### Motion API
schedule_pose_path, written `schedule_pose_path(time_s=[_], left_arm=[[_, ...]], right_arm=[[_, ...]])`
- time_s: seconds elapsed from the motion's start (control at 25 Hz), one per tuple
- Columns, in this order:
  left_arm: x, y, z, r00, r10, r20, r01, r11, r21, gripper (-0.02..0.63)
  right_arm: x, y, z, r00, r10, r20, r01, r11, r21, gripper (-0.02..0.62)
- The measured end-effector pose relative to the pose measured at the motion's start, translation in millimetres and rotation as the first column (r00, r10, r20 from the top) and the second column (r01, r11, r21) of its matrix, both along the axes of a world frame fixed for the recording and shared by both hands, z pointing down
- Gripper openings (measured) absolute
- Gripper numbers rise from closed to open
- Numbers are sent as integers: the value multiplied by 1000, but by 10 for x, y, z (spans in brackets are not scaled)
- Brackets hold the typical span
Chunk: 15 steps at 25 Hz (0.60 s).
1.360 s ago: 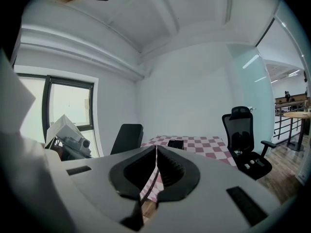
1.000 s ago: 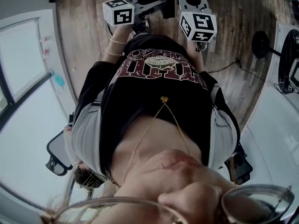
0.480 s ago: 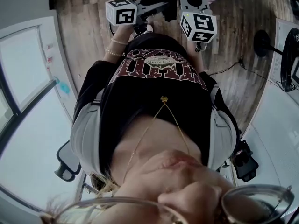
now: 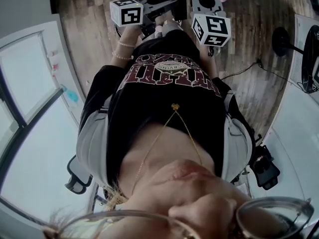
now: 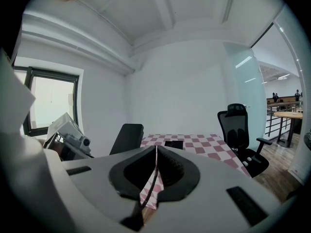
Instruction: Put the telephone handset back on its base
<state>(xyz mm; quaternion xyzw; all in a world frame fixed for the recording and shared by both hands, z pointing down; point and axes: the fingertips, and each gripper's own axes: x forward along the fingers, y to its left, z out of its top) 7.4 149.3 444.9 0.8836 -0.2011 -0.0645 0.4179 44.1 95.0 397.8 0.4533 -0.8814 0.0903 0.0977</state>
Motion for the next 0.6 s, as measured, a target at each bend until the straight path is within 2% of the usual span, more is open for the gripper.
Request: schedule_pose_path(time_s=[0.16, 0.4, 0.6], left_arm=[[-62, -121, -25, 1000, -25, -13, 25, 1000, -8, 75], [-7, -692, -23, 999, -35, 0, 35, 999, -36, 75], [19, -794, -20, 999, -51, 4, 51, 998, -31, 75]], right_arm=[[-20, -130, -11, 1000, -16, 8, 16, 1000, 0, 23], [0, -738, 15, 998, -53, 20, 53, 998, -25, 23], [-52, -867, 27, 995, -97, 22, 97, 995, -21, 23]])
